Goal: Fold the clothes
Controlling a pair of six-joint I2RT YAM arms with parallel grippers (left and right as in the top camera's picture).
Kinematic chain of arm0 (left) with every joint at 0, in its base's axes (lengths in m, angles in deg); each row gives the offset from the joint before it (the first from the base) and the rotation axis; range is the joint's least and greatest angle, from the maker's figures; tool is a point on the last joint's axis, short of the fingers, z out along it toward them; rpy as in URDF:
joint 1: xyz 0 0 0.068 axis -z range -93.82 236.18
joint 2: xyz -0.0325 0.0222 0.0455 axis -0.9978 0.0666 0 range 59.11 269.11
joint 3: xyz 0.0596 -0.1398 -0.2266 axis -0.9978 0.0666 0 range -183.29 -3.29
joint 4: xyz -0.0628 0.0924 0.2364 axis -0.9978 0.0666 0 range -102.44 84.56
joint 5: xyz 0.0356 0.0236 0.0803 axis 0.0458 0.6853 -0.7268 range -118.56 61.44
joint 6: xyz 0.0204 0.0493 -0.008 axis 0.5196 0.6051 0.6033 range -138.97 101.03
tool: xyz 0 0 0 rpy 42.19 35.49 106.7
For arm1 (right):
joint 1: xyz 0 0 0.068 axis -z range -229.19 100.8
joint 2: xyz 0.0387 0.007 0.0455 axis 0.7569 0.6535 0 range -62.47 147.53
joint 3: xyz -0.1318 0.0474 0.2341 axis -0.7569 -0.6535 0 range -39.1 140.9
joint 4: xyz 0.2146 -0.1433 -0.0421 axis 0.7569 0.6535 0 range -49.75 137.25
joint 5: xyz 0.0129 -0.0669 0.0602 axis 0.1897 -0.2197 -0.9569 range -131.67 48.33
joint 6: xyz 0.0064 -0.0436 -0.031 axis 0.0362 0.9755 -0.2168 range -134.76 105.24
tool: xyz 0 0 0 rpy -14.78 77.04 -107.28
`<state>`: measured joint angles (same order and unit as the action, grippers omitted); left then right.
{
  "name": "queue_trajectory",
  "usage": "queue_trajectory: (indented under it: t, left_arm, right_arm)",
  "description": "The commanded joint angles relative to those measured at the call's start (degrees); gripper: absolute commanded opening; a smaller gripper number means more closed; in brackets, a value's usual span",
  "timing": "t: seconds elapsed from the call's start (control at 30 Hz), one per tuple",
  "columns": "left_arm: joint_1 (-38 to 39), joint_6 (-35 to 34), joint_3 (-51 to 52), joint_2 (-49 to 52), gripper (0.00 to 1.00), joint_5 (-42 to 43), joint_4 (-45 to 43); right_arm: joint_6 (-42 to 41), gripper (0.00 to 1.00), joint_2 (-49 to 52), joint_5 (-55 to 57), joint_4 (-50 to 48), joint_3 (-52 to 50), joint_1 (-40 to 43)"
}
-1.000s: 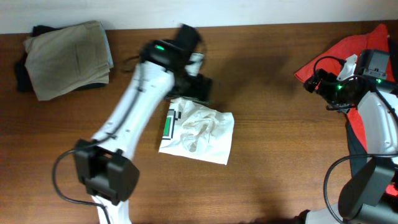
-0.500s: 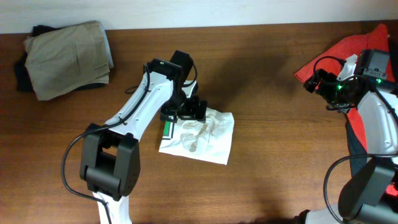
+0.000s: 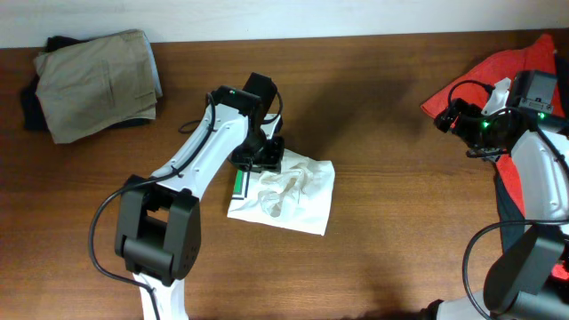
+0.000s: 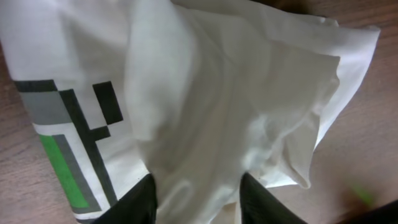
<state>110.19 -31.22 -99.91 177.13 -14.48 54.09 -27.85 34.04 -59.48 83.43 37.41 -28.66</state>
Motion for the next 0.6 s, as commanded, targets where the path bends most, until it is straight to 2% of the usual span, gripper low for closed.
queue_trajectory:
  t: [0.0, 0.03, 0.07, 0.13, 0.47, 0.57]
  left_arm:
    - [0.87, 0.92, 0.37, 3.48, 0.28, -0.37, -0.28]
    - [1.18, 1.27, 0.37, 3.69, 0.22, -0.37, -0.57]
    - [1.62, 1.29, 0.37, 3.69, 0.1, -0.37, -1.44]
    - [2.23, 1.25, -0.09, 3.69, 0.02, -0.28, -2.93]
    - [5.01, 1.22, -7.48, 3.69, 0.01, 0.04, -4.33]
    - [5.64, 1.22, -7.87, 3.69, 0.07, 0.07, -6.27]
  right_arm:
    - [0.13, 0.99, -0.63, 0.35, -0.17, 1.07, -0.02]
    - [0.13, 0.99, -0.63, 0.35, -0.17, 1.07, -0.02]
    - [0.13, 0.99, -0.63, 0.35, -0.15, 1.07, -0.02]
    - [0.13, 0.99, -0.63, 0.35, -0.15, 1.07, -0.02]
    - [0.13, 0.99, -0.63, 0.35, -0.17, 1.07, -0.02]
    - [0.13, 0.99, -0.63, 0.35, -0.15, 1.07, -0.02]
